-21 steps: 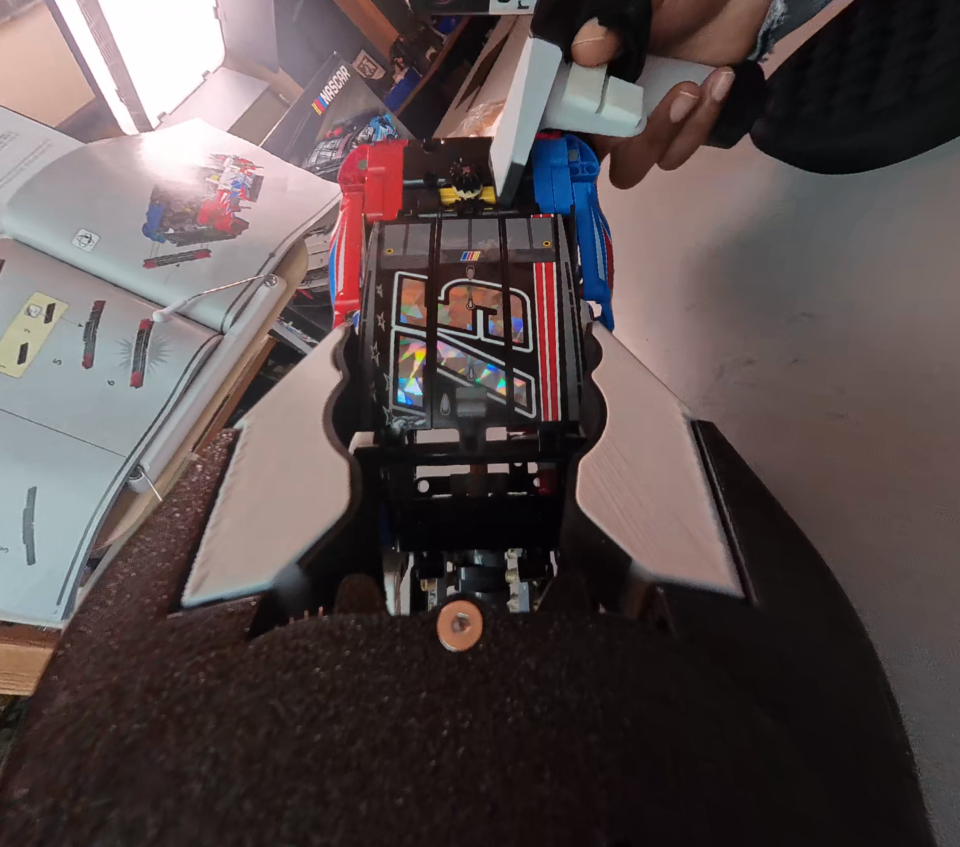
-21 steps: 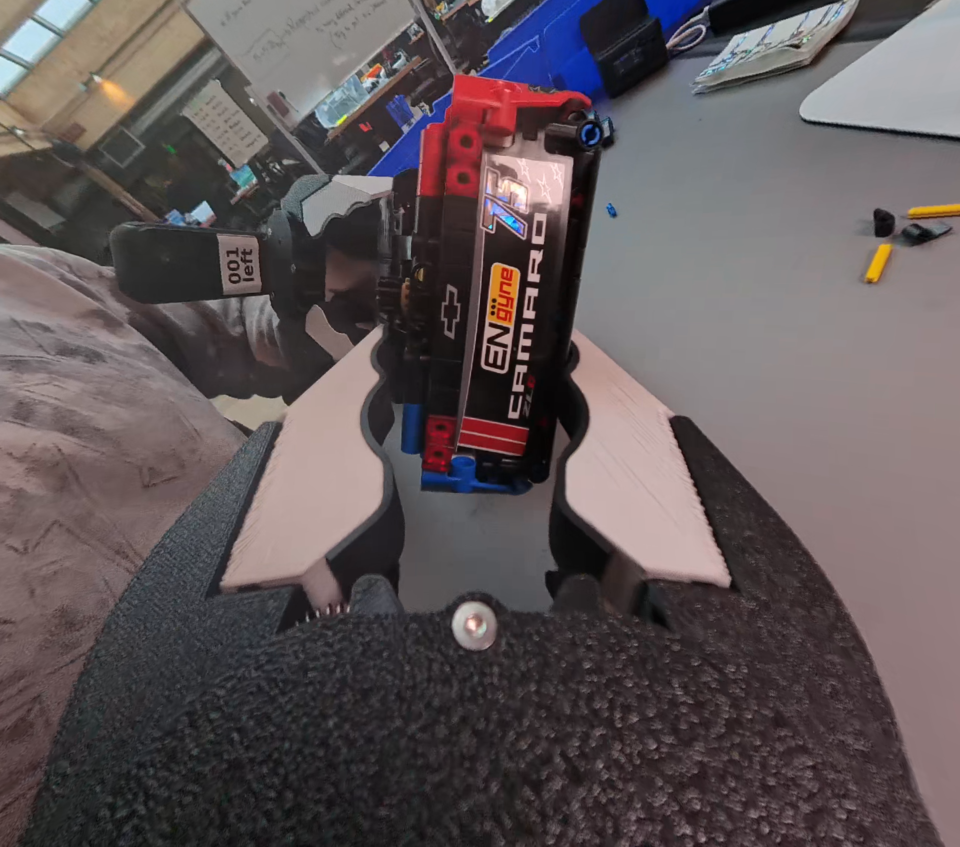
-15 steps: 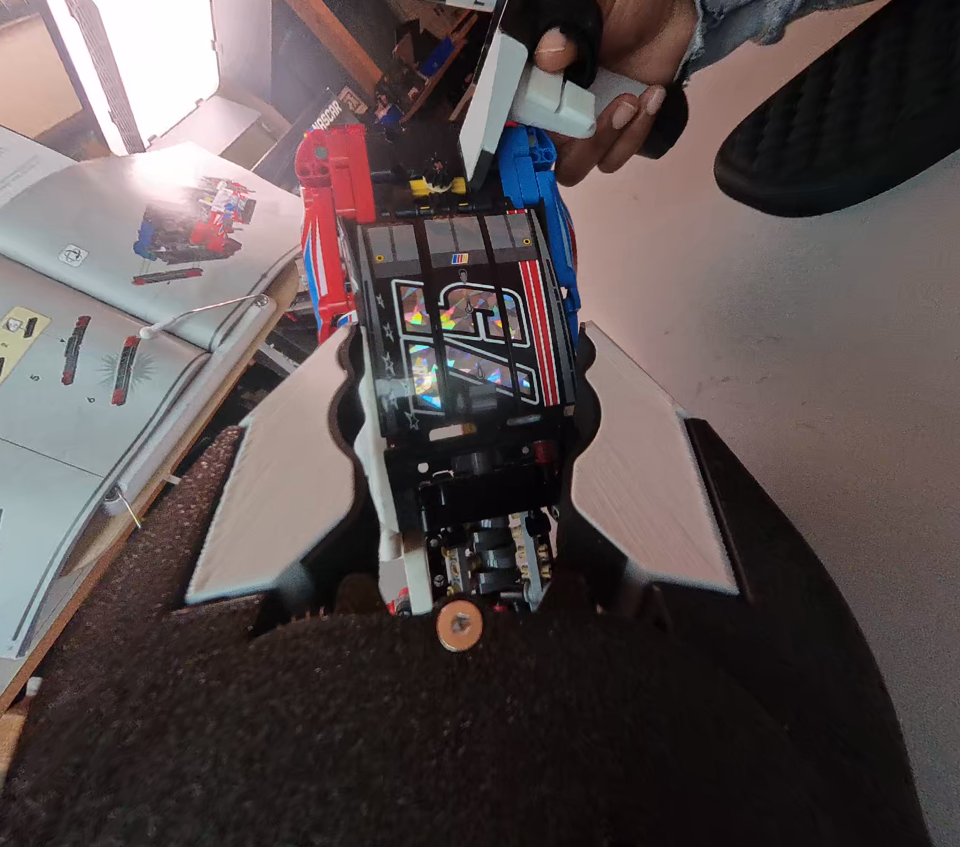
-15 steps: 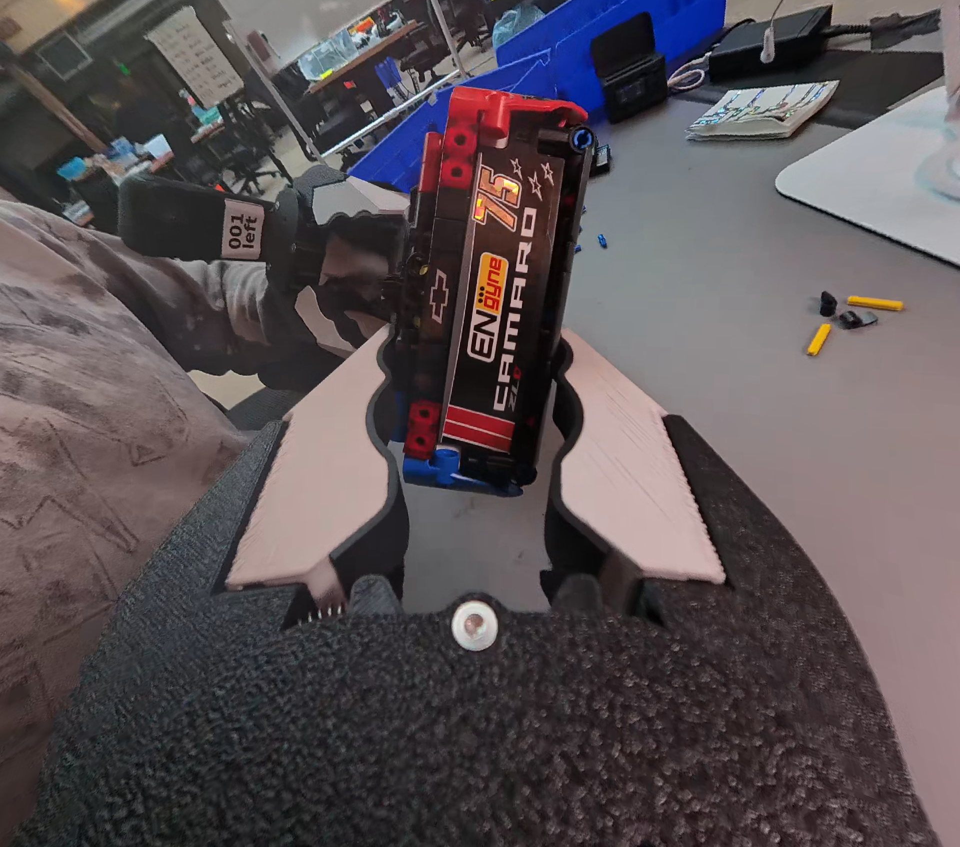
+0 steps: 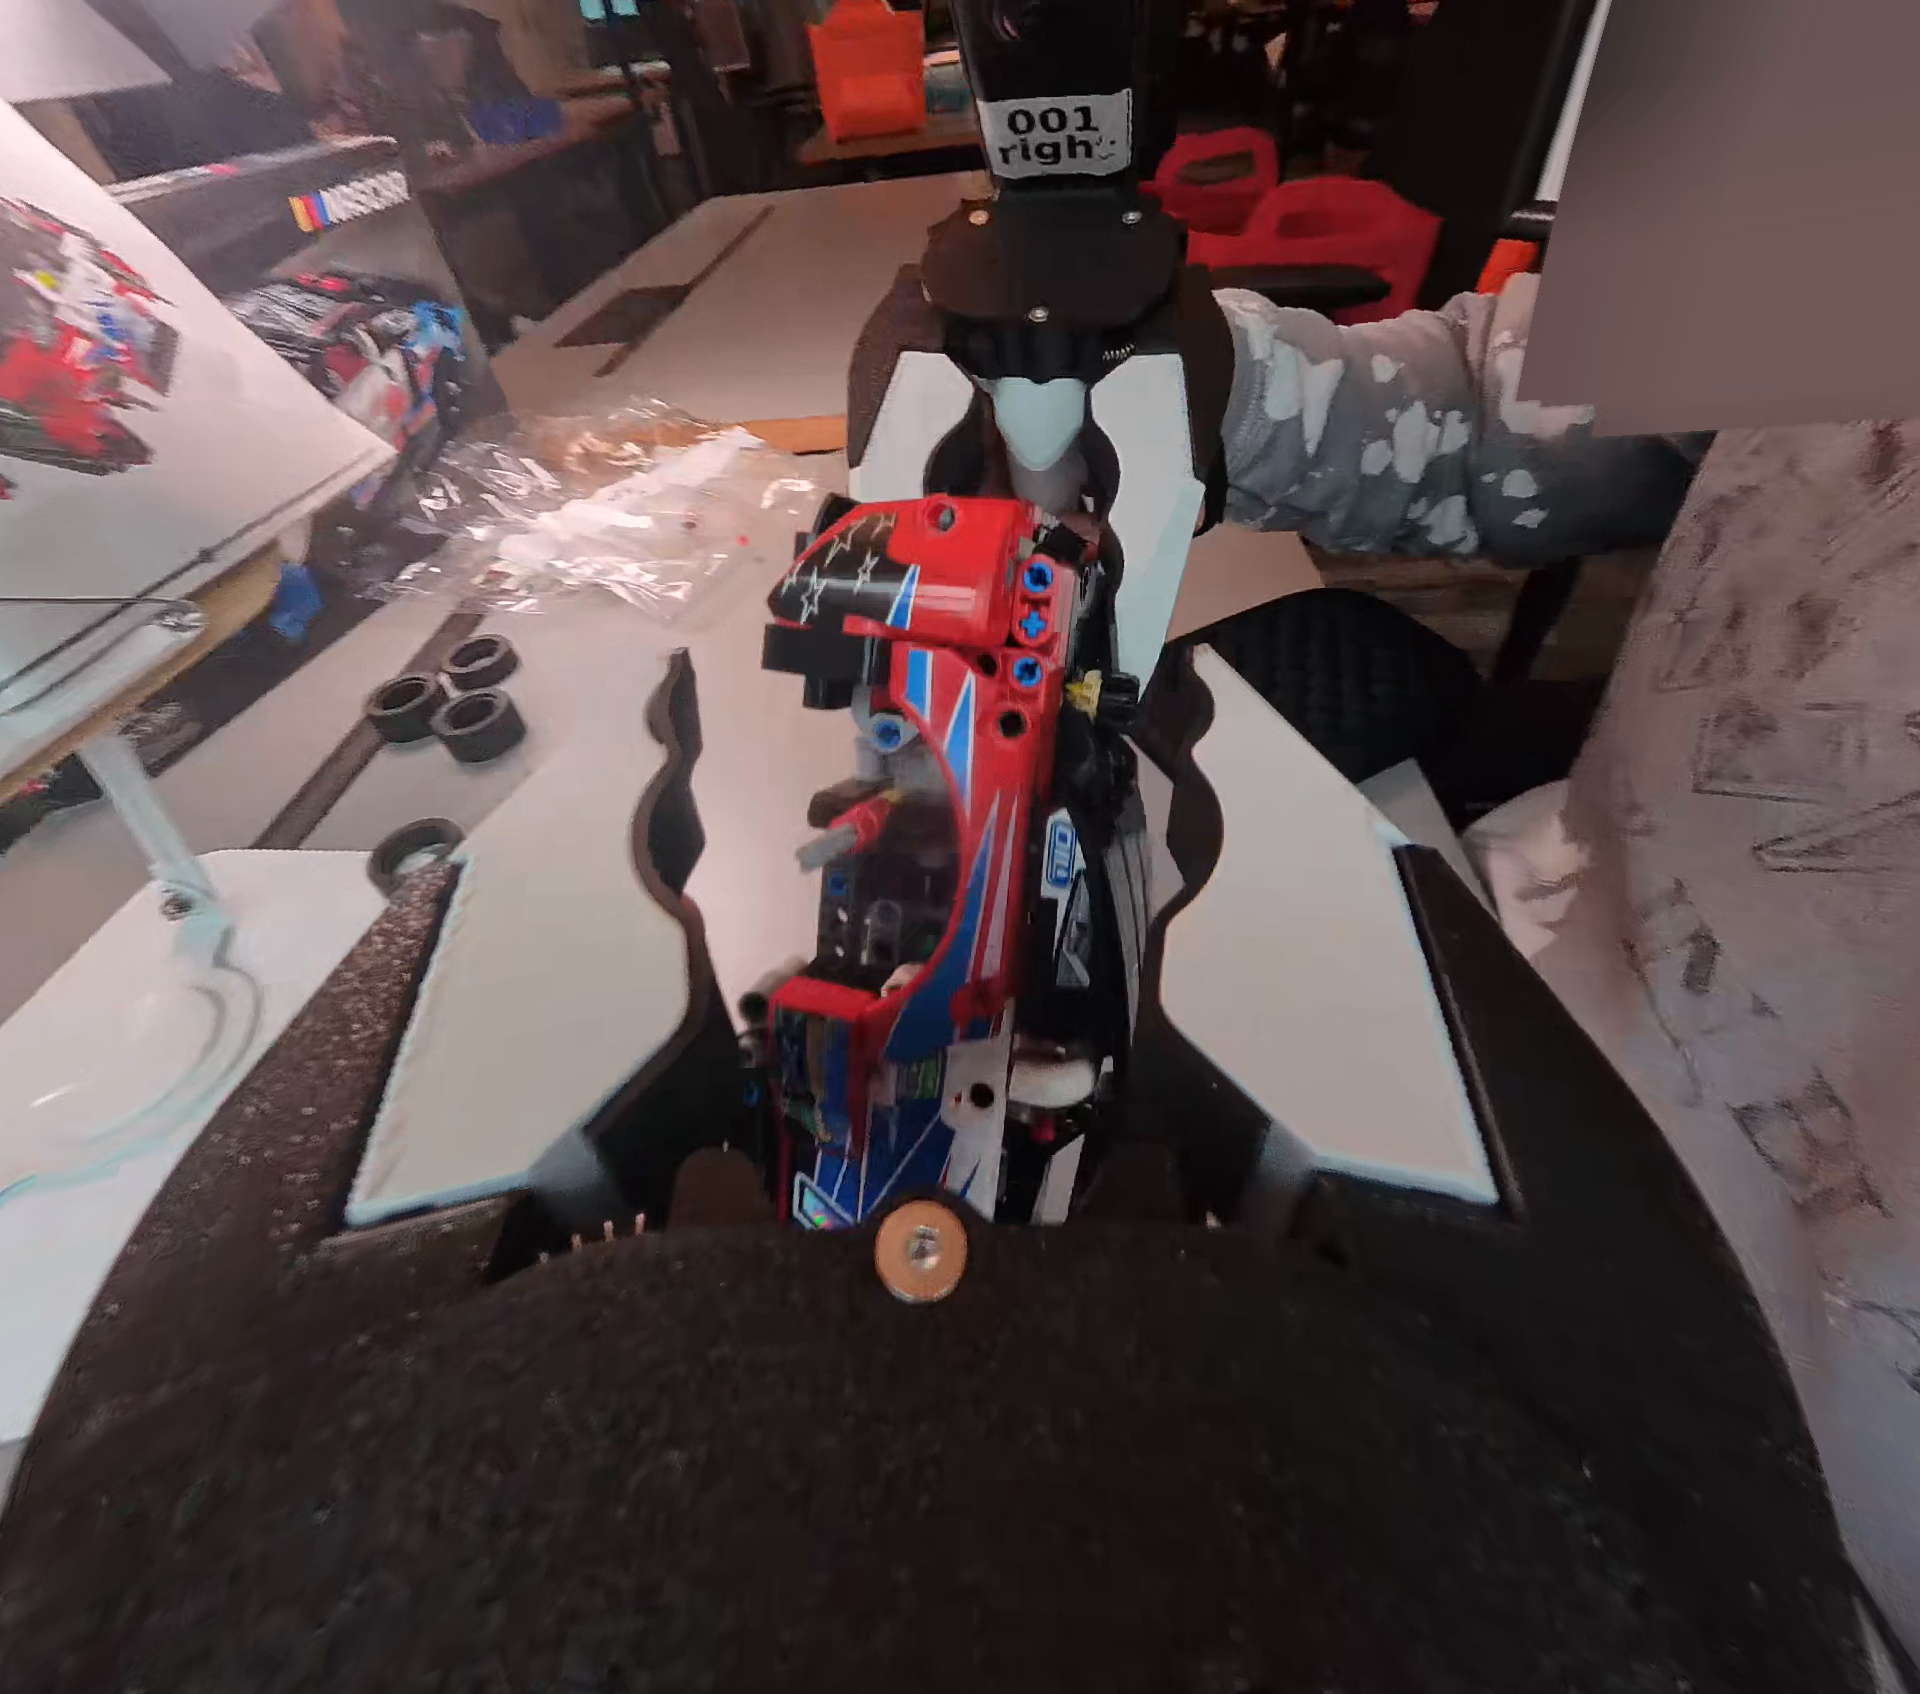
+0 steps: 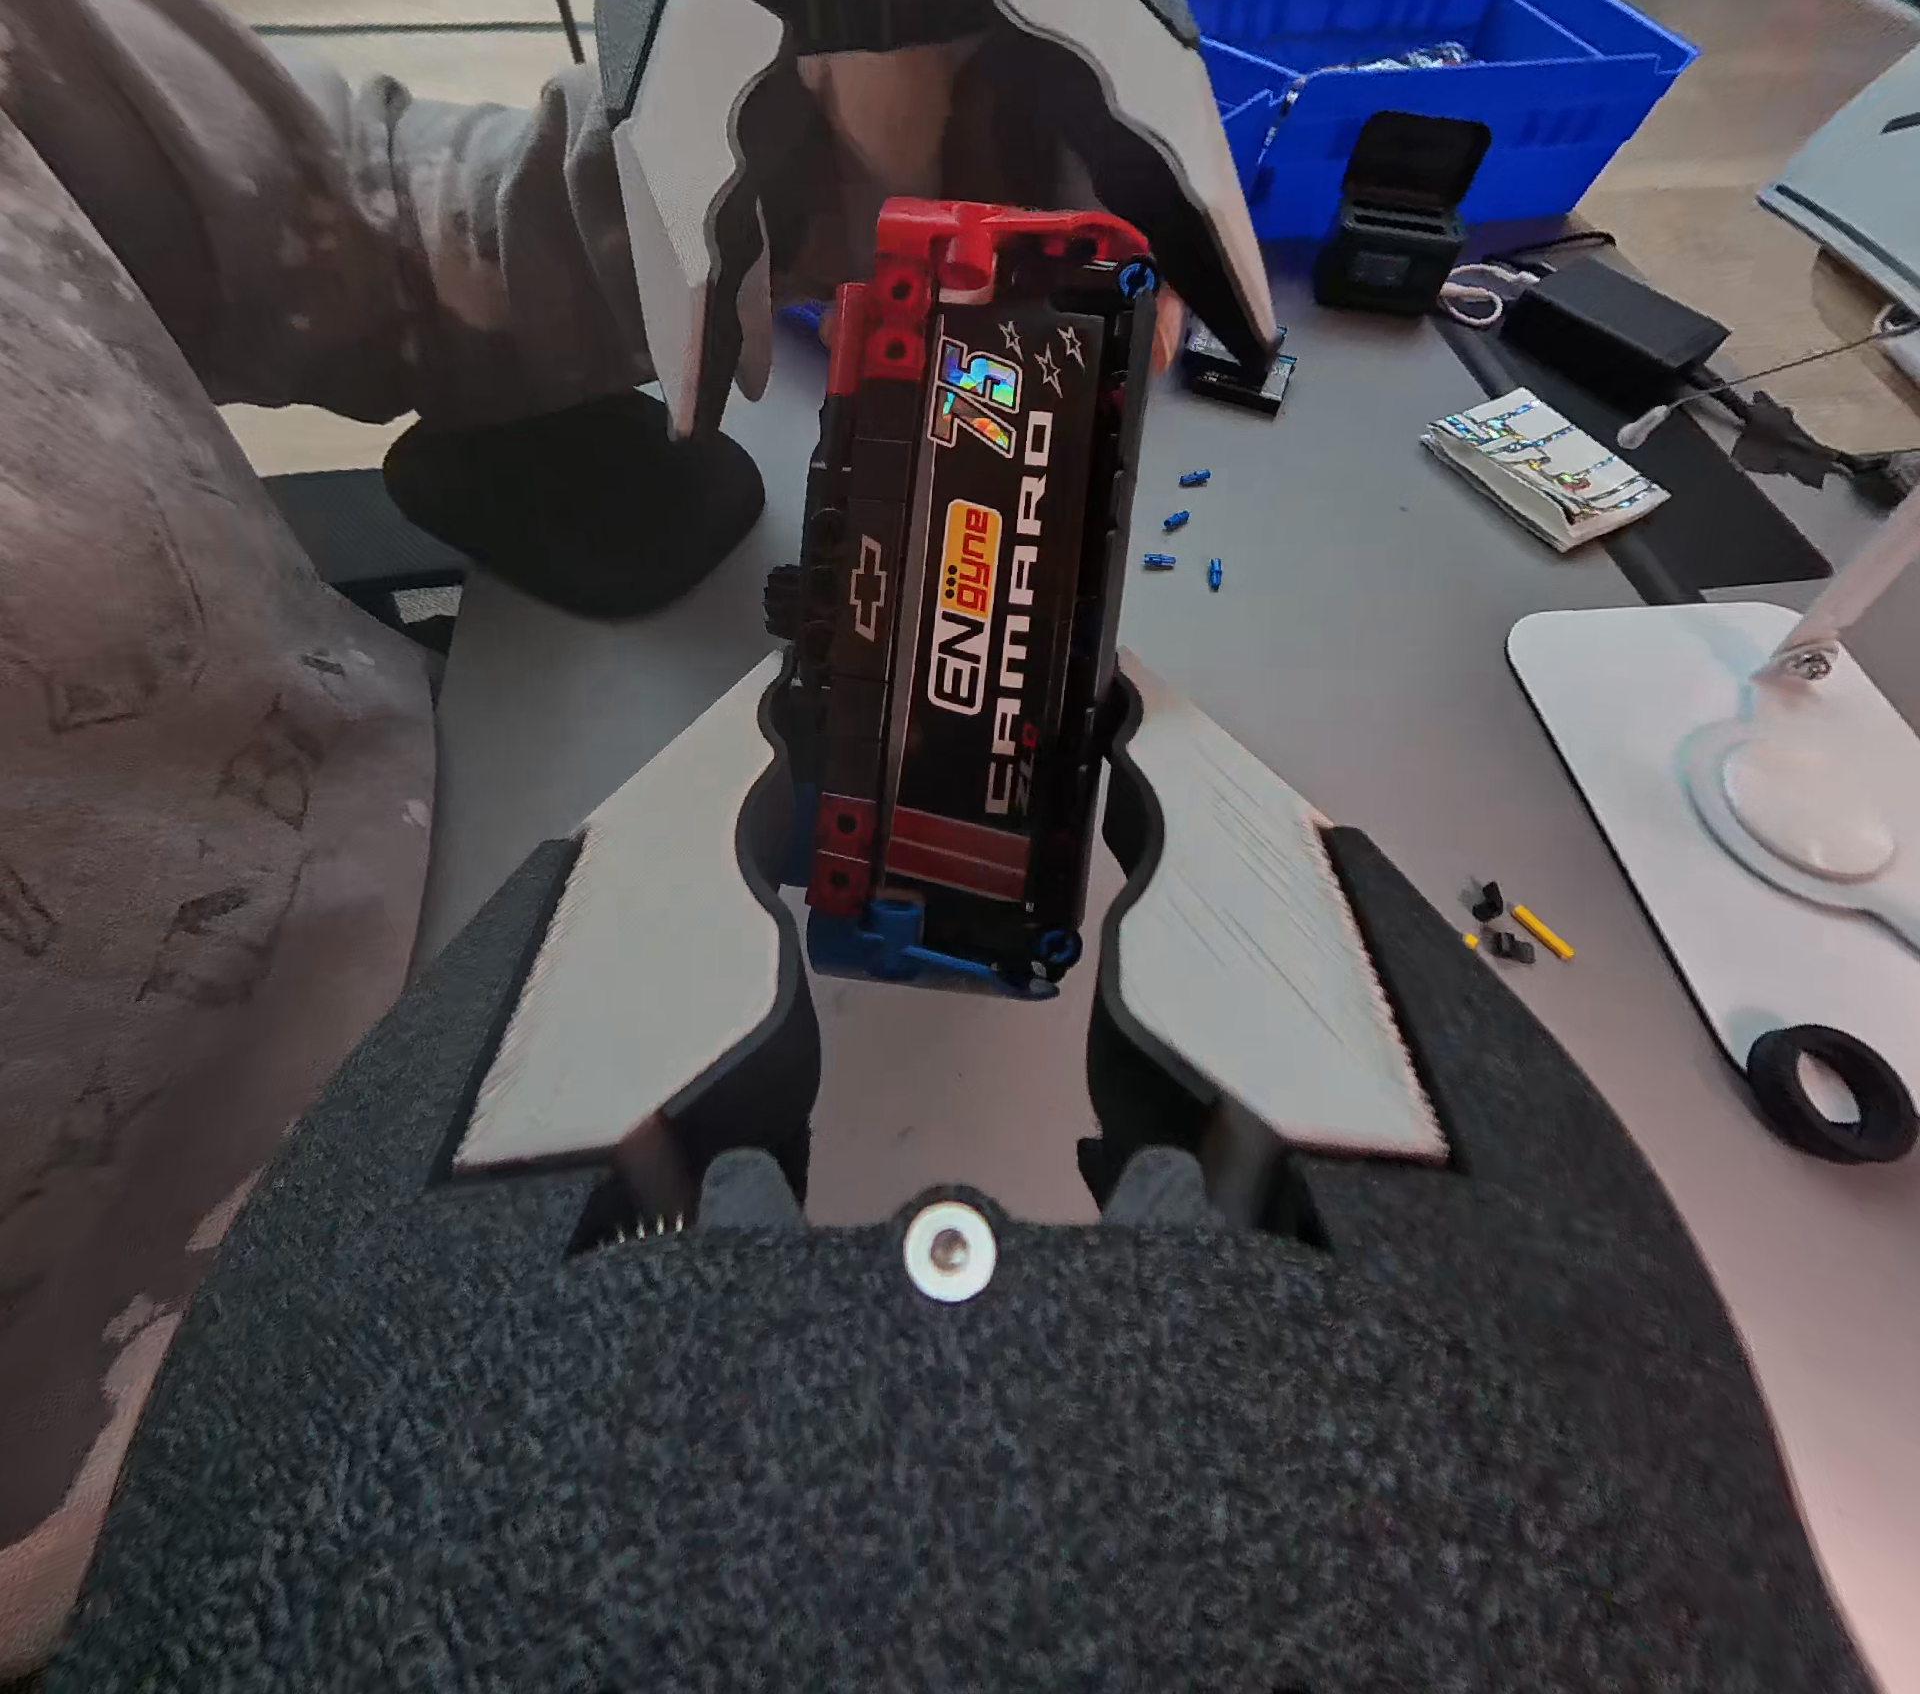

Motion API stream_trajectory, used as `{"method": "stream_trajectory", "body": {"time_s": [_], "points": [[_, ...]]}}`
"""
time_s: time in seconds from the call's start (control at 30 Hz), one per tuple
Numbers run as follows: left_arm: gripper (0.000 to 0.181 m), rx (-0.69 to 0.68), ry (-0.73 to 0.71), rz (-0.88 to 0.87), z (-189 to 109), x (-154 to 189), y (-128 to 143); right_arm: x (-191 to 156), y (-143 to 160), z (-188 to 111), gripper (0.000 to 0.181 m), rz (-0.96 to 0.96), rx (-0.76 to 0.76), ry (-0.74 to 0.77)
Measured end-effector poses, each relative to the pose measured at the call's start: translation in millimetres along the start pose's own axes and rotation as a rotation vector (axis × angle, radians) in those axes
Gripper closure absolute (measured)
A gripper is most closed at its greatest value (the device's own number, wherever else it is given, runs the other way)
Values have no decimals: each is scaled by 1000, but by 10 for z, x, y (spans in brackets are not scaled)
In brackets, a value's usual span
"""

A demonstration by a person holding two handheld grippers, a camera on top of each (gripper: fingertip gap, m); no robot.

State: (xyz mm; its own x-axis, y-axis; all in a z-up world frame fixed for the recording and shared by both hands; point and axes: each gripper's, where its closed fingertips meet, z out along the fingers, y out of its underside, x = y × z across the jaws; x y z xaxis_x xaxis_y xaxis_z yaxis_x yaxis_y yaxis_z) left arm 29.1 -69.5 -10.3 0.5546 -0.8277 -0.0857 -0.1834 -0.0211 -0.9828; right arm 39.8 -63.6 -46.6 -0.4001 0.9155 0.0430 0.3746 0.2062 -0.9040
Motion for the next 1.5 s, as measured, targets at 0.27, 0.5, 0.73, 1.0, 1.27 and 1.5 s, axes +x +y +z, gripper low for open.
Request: {"method": "stream_trajectory", "body": {"time_s": [0.27, 0.5, 0.73, 1.0, 1.27, 1.5], "points": [[116, -27, 13, 13, 105, -6, 101, -27, -1, 18, 125, -41, -11, -11], [115, -42, -22, 39, 80, -17, 108, -27, -15, 46, 125, -64, -14, -5], [120, -86, -31, 123, 81, 39, 144, -50, -12, 71, 125, -107, -44, 3], [125, -93, -17, 40, 87, -69, 143, 118, -179, -207, 126, -126, 54, 108], [126, -127, 114, -276, 249, -210, 175, 207, -349, -323, 163, -205, 58, 211], [128, -141, 115, -455, 339, -313, 265, 328, -212, -292, 166, -87, 6, 195]]}}
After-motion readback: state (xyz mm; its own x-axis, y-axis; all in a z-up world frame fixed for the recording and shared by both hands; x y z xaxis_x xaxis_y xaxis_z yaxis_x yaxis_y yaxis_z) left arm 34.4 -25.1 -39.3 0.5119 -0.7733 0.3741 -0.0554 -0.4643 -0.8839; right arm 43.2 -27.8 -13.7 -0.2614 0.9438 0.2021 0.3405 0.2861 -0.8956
